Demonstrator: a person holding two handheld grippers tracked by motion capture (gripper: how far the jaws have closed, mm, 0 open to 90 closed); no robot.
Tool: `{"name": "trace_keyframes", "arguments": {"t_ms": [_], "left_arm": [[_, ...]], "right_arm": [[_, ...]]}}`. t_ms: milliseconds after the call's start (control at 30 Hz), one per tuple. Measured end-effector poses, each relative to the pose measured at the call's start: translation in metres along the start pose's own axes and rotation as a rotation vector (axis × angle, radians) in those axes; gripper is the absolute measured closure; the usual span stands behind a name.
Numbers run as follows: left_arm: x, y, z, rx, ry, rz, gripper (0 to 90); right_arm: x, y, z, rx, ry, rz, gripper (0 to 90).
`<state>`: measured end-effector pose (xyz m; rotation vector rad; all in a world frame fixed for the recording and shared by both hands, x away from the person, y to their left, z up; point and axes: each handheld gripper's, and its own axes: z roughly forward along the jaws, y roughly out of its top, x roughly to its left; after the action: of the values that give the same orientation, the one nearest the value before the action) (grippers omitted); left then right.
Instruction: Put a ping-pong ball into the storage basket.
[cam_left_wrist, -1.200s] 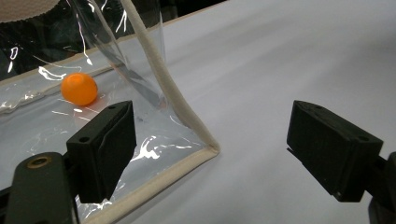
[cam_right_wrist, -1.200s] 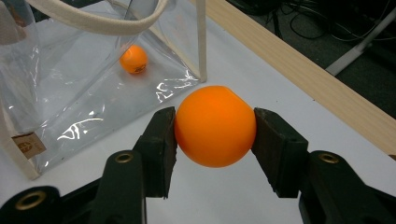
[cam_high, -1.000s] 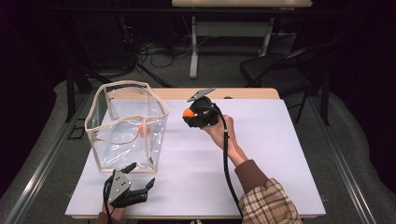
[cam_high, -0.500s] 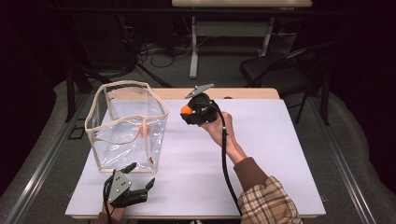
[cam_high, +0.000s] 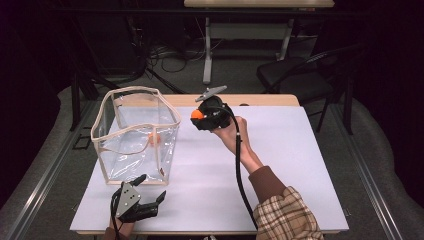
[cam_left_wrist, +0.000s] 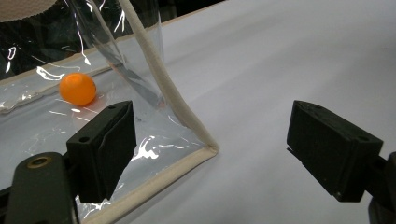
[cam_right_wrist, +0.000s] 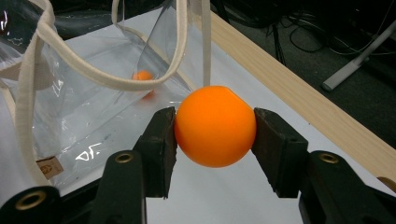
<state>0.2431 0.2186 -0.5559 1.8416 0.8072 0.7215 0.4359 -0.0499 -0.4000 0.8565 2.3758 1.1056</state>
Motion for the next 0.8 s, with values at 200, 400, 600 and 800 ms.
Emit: {"name": "trace_keyframes", "arguments": {"t_ms": [200, 400, 600, 800], "left_arm": [[0.000, 0.000, 0.000, 0.002, 0.001, -0.001, 15.9], [0.000, 0.000, 0.000, 0.003, 0.000, 0.001, 15.9], [0.000, 0.000, 0.000, -0.002, 0.001, 0.002, 15.9], [0.001, 0.000, 0.000, 0.000, 0.002, 0.003, 15.9]], "right_arm": [[0.001, 0.007, -0.002, -0.011, 0.005, -0.008, 50.7], [0.003, 0.014, -0.004, -0.026, 0.010, -0.014, 50.7], [0.008, 0.022, -0.006, -0.033, 0.014, -0.018, 50.7], [0.010, 0.028, -0.007, -0.044, 0.017, -0.024, 50.7]]}}
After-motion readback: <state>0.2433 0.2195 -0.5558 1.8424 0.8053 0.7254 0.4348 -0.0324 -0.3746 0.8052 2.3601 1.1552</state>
